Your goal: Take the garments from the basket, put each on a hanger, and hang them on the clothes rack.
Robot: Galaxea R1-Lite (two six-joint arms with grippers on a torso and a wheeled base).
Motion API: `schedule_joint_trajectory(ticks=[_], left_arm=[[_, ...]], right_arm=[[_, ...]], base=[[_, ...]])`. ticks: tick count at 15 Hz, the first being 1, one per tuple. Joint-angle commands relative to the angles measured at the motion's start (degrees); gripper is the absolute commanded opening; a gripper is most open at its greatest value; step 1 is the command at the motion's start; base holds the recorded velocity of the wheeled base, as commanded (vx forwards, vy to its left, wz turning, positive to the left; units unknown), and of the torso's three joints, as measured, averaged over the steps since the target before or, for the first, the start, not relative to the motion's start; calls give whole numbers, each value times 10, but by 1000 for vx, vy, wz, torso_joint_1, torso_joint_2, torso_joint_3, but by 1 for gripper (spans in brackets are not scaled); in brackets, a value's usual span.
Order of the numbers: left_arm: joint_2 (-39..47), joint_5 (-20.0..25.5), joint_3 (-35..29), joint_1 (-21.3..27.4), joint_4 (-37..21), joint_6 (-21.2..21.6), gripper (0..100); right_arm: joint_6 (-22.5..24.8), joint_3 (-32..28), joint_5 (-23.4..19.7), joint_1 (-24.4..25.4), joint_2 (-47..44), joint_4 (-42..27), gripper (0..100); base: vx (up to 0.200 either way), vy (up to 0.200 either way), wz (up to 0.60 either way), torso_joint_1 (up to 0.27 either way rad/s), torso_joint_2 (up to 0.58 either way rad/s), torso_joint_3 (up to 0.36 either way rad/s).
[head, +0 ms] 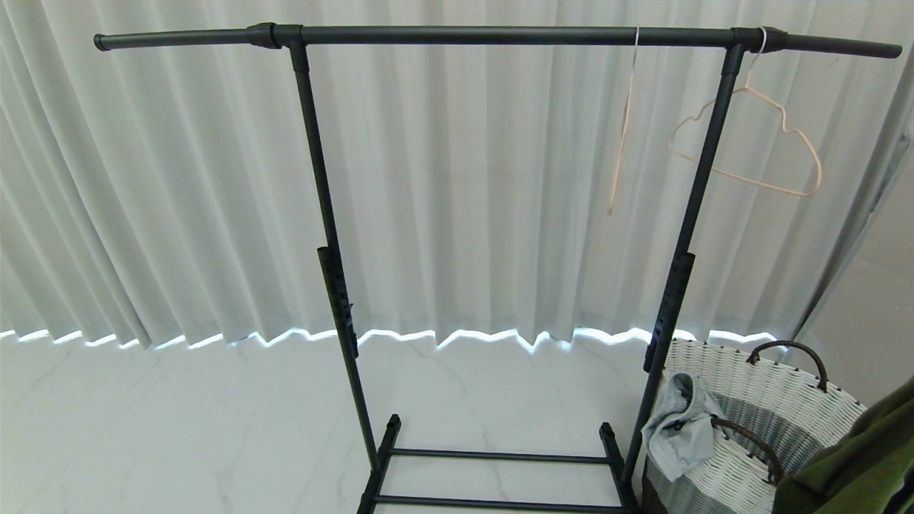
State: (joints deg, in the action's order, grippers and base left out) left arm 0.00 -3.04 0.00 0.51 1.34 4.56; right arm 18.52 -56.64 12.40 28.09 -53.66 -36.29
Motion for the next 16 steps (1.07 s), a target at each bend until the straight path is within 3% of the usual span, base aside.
schedule_joint_trajectory(ticks=[1,5,7,9,10,12,14,16], left_arm=[[1,0,0,0,0,0,100],[0,-1,0,0,2,-15,100],[14,32,-38,4,10,-14,100],[130,90,-150,13,11,-38,100],[196,104,-198,17,11,-37,100],[331,176,-294,37,11,-23,100],[432,189,-345,66,11,-5,100],[550,167,-405,137,11,-11,100]], right_arm=[[-9,-7,0,31,-25,3,0],[-25,-19,0,50,-23,11,0],[-25,-20,-1,52,-19,15,0],[-25,-20,-1,64,-21,35,0],[-25,-20,-1,72,-21,48,0],[-25,-20,-1,91,-19,65,0],[-26,-21,-1,93,-16,81,0],[-29,-28,-1,93,-20,116,0]], base=[[0,0,0,0,0,0],[0,0,0,0,0,0],[0,0,0,0,0,0],[0,0,0,0,0,0],[0,0,0,0,0,0],[0,0,0,0,0,0],[0,0,0,0,0,0],[0,0,0,0,0,0]])
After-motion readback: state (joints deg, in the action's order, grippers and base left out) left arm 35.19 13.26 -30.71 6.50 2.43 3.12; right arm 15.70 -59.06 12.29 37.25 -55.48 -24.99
